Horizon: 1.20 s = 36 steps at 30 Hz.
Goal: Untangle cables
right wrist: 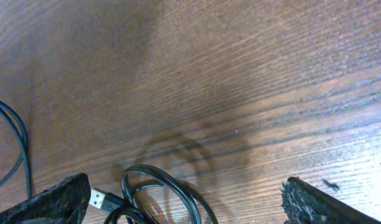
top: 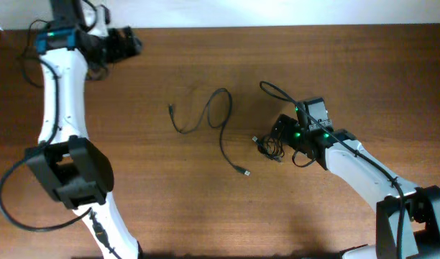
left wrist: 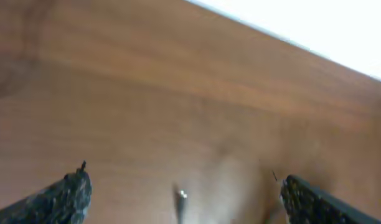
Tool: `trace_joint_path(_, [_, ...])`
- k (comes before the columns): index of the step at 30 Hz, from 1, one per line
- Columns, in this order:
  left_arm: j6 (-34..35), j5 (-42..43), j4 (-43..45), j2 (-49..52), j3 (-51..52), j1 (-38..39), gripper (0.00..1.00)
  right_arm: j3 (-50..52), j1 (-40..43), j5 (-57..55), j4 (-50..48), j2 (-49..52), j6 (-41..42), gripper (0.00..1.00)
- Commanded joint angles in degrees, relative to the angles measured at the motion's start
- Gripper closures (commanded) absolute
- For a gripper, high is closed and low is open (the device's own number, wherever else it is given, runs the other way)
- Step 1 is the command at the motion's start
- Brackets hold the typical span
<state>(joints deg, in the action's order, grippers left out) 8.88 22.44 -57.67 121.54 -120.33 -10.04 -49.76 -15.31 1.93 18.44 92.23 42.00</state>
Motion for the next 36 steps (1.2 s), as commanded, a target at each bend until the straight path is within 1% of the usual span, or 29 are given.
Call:
trace_joint_path(1, [0.5, 3.5, -2.2, 0.7, 5.4, 4.6, 0.01, -0.5, 0.1, -0.7, 1.5, -1.9, -0.2, 0.01])
trace_joint_path(4, [0.5, 1.3, -2.7, 0.7, 7.0, 7.9, 0.01, -0.5, 0.3, -1.8, 6.2, -7.7, -0.2, 0.02])
trace_joint_path(7, [0.5, 0.7, -3.3, 0.7, 7.0, 9.9, 0.01, -0.5, 3.6, -4.4, 13.6, -16.6, -0.2, 0.01])
trace_joint_path(8, [0.5, -2.4, -3.2, 0.7, 7.0, 10.5, 0.01, -0.5, 5.0, -6.9, 15.3, -19.1, -0.2, 0.02])
trace_joint_path(10, [0.5, -6.9, -3.3, 0.7, 7.0, 11.0, 0.01, -0.5, 6.6, -8.9, 16.7, -21.0, -0.2, 0.01])
trace_joint_path(11, [0.5, -9.6, -3.3, 0.7, 7.0, 11.2, 0.01, -0.4, 7.0, -8.8, 16.8, -20.9, -0.1, 0.02])
trace_joint_path(12, [0.5, -10.3, -3.3, 0.7, 7.0, 11.2, 0.01, -0.4, 7.1, -8.6, 16.7, -20.4, -0.1, 0.01])
trace_joint_path(19, [0.5, -10.3, -3.4, 0.7, 7.0, 11.2, 0.01, -0.4, 7.1, -7.2, 13.1, -12.7, 0.3, 0.01])
trace_joint_path(20, [0.6, -9.9, -4.8, 0.7, 7.0, 11.2, 0.01, -0.4, 7.1, -4.5, 12.6, -12.3, 0.3, 0.02])
trace_joint_path(21, [1.2, -5.4, -6.4, 0.7, 7.0, 11.2, 0.01, -0.4, 7.1, 0.2, 11.4, -12.2, 0.3, 0.01])
trace_joint_path(22, [0.3, 0.2, -6.2, 0.7, 7.1, 11.4, 0.01, -0.4, 7.1, 3.7, 10.2, -12.2, 0.3, 0.02])
trace_joint_path(23, [-3.7, 5.3, -6.6, 0.9, 7.1, 12.6, 0.01, -0.4, 7.1, 6.6, 9.3, -12.2, 0.3, 0.02])
trace_joint_path(25, [-3.8, 4.5, -7.6, 1.3, 7.1, 15.2, 0.01, -0.4, 7.1, 6.9, 9.2, -12.2, 0.3, 0.02])
trace_joint_path(26, [-3.8, 3.7, -8.2, 1.4, 7.1, 16.6, 0.01, -0.4, 7.1, 6.9, 9.2, -12.2, 0.3, 0.01])
trace_joint_path(27, [-3.7, 1.6, -9.2, 1.5, 7.3, 18.6, 0.06, -0.4, 7.1, 6.9, 9.2, -12.2, 0.3, 0.02])
trace_joint_path(30, [1.0, -4.5, -10.6, 1.5, 9.8, 23.5, 0.08, -0.4, 7.1, 6.9, 9.2, -12.2, 0.2, 0.02])
trace_joint_path(31, [3.4, -7.0, -10.5, 1.5, 11.5, 25.4, 0.11, -0.4, 7.1, 6.6, 9.2, -12.1, 0.2, 0.02])
trace_joint_path(32, [3.9, -9.7, -9.8, 1.6, 13.4, 27.0, 0.11, -0.4, 7.1, 6.4, 9.2, -12.0, 0.2, 0.01])
trace_joint_path(34, [3.6, -16.2, -7.5, 1.6, 16.6, 29.6, 0.11, -0.4, 7.1, 6.4, 9.2, -11.6, 0.2, 0.01])
trace_joint_path(35, [1.4, -19.9, -4.4, 1.6, 18.6, 30.9, 0.12, -0.4, 7.1, 6.4, 9.2, -11.0, 0.2, 0.01])
trace_joint_path(36, [0.0, -22.5, -2.5, 1.6, 19.6, 31.8, 0.15, -0.4, 7.1, 6.4, 9.2, -10.3, 0.2, 0.02])
